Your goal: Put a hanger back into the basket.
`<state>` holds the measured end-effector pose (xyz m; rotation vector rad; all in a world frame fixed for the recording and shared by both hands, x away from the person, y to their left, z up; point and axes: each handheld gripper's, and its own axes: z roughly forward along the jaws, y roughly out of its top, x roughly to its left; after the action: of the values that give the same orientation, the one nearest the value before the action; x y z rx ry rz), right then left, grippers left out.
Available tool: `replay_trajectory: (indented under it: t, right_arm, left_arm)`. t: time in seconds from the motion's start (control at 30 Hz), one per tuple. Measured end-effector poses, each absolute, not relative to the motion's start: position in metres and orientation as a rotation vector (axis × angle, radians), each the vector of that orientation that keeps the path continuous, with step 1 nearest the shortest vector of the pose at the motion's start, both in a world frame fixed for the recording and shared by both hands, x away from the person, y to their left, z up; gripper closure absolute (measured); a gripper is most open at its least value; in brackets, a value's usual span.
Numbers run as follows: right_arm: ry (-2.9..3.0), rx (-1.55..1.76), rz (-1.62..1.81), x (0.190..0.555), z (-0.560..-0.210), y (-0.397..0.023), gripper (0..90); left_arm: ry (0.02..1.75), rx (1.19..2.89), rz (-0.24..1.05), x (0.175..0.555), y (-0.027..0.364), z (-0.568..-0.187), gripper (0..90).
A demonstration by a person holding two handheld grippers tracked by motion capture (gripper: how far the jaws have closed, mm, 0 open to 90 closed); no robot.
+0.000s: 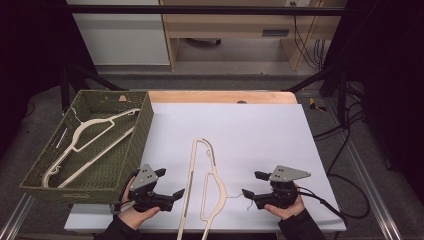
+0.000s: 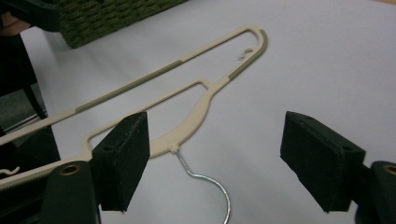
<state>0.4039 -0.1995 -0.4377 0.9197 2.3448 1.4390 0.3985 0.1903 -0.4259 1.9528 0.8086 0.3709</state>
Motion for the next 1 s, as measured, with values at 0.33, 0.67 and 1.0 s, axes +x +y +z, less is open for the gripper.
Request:
replay_trajectory:
  t: [0.33, 0.67, 1.0]
  right_arm:
    - [2.480, 0.847, 1.367, 0.403, -0.454, -0.178, 38.3]
    - [2.555, 0.804, 1.315, 0.404, -0.465, -0.170, 54.3]
    - [2.627, 0.711, 1.270, 0.416, -0.479, -0.165, 75.1]
  left_arm:
    - [0.802, 1.970, 0.346, 0.400, 0.189, -0.433, 7.2]
    - [0.795, 1.986, 0.332, 0.400, 0.187, -0.435, 7.2]
    - [0.786, 1.992, 0.316, 0.401, 0.183, -0.435, 7.1]
